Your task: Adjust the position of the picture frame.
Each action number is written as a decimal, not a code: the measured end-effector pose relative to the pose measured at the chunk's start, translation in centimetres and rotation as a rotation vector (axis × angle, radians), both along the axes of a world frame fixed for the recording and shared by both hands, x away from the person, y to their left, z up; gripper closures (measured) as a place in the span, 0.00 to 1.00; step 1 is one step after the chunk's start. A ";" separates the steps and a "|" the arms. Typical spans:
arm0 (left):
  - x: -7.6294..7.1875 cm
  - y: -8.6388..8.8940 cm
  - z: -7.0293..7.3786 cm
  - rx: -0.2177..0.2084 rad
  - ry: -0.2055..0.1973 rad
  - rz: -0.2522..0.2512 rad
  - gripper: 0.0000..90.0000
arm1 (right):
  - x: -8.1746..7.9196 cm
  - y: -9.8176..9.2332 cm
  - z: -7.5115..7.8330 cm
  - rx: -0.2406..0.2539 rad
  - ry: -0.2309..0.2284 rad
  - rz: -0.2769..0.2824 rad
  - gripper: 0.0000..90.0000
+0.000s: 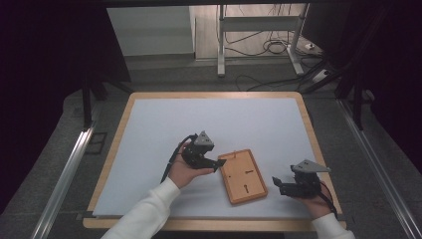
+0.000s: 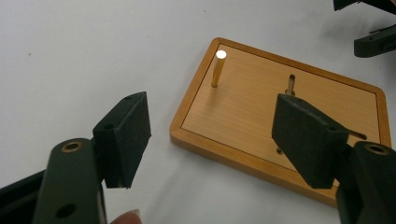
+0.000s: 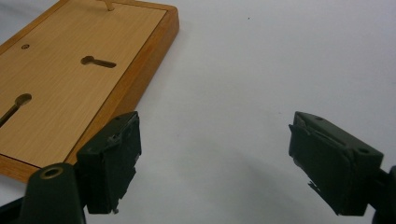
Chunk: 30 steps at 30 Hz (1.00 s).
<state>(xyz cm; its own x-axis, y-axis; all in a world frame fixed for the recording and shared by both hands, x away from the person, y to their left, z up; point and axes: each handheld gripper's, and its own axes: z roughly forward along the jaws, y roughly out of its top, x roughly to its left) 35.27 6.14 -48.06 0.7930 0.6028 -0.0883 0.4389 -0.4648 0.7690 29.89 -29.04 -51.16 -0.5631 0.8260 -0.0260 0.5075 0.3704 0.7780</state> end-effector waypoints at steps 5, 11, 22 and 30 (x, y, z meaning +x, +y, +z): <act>0.2 -0.5 -0.3 -0.003 0.001 -0.001 0.31 | 0.0 -0.1 -0.1 -0.001 0.001 -0.003 0.19; 0.5 -1.6 -0.7 0.009 0.000 -0.011 0.31 | 0.0 -0.1 -0.1 -0.003 0.000 -0.004 0.19; 1.4 -3.2 -1.5 0.019 0.008 -0.029 0.31 | 0.1 -0.2 -0.2 -0.009 0.001 -0.004 0.18; 2.1 -4.2 -2.1 0.016 0.013 -0.027 0.33 | 0.1 -0.2 -0.2 -0.013 0.003 -0.005 0.18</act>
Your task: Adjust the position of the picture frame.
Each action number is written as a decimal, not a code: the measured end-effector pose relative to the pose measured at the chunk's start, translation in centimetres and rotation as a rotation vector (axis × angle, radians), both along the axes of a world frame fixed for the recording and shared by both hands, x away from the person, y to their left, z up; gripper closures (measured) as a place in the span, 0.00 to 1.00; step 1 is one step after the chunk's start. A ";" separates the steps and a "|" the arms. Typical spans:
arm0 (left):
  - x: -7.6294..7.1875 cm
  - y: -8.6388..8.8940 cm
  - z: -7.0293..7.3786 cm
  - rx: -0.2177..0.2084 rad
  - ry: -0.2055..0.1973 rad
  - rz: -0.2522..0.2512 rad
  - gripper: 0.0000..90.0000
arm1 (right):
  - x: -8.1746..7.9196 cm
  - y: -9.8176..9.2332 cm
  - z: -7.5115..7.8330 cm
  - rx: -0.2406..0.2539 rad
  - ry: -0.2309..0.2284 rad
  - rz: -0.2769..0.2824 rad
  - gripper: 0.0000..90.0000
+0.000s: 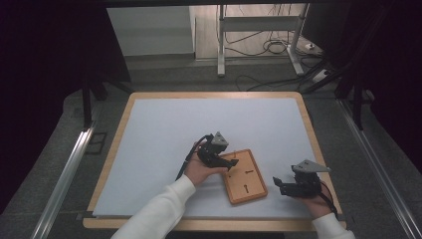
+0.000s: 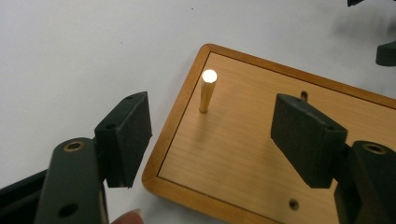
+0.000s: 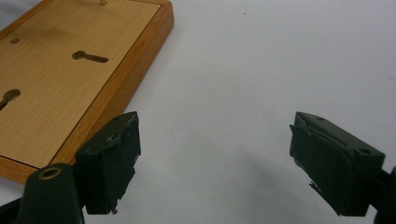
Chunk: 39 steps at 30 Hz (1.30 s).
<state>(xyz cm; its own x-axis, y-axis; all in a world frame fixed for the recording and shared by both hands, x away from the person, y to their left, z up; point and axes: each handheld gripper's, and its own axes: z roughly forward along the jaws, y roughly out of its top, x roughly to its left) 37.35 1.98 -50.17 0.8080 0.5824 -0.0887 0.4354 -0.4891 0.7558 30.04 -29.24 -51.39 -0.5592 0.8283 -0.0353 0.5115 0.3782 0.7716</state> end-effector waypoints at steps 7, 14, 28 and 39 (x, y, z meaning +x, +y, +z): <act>0.5 -0.8 -0.5 0.000 -0.003 0.003 0.37 | 0.0 0.0 0.0 -0.001 0.003 -0.003 0.18; 1.0 -1.3 -1.0 0.002 -0.014 0.016 0.47 | 0.0 0.0 -0.1 -0.004 0.004 -0.003 0.18; 1.3 -1.9 -1.8 -0.016 -0.019 0.009 0.75 | 0.0 -0.1 0.0 -0.003 0.008 -0.010 0.18; 1.6 -1.9 -2.0 -0.027 -0.026 0.000 0.92 | 0.1 -0.1 -0.1 -0.008 0.014 -0.017 0.18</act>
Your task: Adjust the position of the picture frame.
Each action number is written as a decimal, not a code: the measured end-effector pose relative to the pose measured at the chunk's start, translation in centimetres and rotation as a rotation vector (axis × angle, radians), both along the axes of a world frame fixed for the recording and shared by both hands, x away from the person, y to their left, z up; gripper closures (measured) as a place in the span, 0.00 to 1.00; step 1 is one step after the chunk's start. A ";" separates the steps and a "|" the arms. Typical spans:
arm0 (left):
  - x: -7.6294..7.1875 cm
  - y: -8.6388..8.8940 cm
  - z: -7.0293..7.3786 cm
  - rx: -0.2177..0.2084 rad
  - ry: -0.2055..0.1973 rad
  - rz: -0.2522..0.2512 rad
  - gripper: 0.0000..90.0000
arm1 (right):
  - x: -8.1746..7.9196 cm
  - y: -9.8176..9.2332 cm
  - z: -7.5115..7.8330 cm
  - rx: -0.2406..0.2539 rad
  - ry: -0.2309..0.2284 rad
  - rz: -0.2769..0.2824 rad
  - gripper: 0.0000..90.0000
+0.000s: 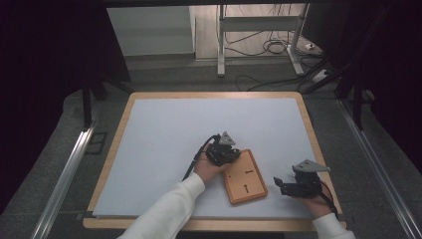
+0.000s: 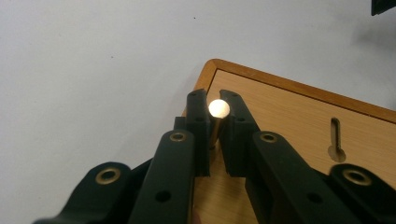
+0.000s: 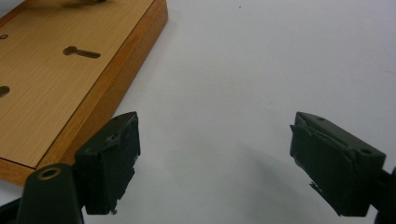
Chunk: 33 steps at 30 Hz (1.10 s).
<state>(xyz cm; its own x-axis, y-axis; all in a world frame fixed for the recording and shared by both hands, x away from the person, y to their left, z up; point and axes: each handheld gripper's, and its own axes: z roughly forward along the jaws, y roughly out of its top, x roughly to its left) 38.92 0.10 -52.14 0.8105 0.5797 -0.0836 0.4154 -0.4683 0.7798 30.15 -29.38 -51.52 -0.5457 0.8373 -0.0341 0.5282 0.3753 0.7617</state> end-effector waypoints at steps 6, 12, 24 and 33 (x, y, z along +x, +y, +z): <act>0.2 0.4 -0.1 -0.042 0.025 -0.008 0.92 | 0.0 0.0 0.0 0.001 0.001 -0.001 0.18; 0.2 0.3 -0.1 -0.053 0.028 -0.003 0.93 | 0.0 -0.1 0.1 0.000 -0.004 -0.001 0.18; 0.3 0.9 0.4 -0.085 0.046 -0.003 0.91 | 0.0 -0.1 0.0 -0.002 -0.008 -0.003 0.18; -0.2 2.7 1.6 -0.102 0.046 0.010 0.92 | 0.0 -0.2 0.2 0.000 -0.021 -0.011 0.18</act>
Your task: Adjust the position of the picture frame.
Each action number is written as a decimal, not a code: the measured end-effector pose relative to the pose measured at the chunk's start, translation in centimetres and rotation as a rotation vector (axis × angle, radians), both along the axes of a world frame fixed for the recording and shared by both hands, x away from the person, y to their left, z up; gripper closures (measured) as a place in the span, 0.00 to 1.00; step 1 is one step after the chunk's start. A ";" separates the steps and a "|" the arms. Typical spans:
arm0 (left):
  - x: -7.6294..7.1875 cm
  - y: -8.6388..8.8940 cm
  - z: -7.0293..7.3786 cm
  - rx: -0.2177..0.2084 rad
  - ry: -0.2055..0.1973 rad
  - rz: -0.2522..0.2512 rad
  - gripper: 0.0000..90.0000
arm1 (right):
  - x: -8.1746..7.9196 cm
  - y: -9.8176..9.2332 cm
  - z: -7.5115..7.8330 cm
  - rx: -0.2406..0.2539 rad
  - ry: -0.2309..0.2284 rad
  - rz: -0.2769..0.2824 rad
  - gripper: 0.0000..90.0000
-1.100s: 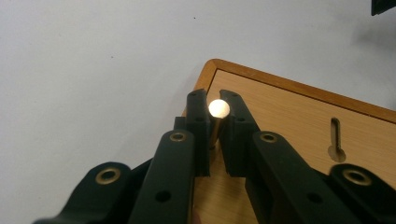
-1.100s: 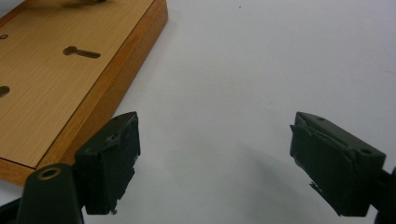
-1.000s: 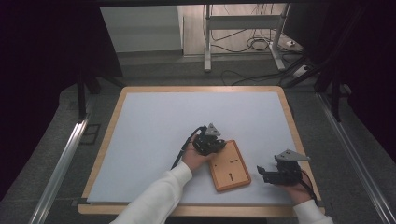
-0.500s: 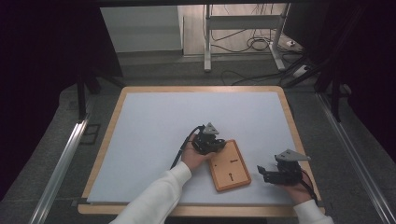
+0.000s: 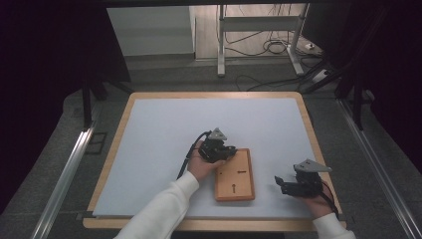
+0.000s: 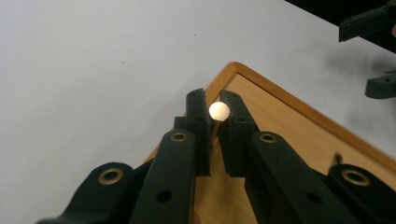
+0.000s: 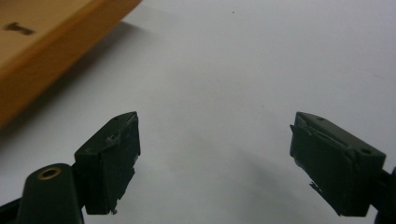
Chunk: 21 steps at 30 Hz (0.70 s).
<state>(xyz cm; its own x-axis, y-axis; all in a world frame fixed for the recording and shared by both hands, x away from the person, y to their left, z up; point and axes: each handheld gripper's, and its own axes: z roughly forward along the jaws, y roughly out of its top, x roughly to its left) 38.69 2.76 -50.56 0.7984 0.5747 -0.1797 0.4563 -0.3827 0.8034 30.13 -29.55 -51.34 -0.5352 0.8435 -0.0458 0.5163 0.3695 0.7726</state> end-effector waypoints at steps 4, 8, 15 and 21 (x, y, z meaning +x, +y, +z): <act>-0.4 1.0 0.6 -0.003 -0.003 0.003 0.92 | 0.0 0.0 -0.1 -0.003 0.001 0.001 0.18; -0.7 2.2 0.9 0.017 -0.013 0.027 0.93 | 0.0 0.2 -0.1 -0.007 0.003 0.003 0.18; -0.7 4.1 0.9 0.073 -0.042 0.075 0.93 | 0.1 0.3 -0.3 -0.014 0.012 0.007 0.18; -0.4 5.2 0.3 0.114 -0.038 0.109 0.93 | 0.1 0.4 -0.5 -0.018 0.016 0.012 0.18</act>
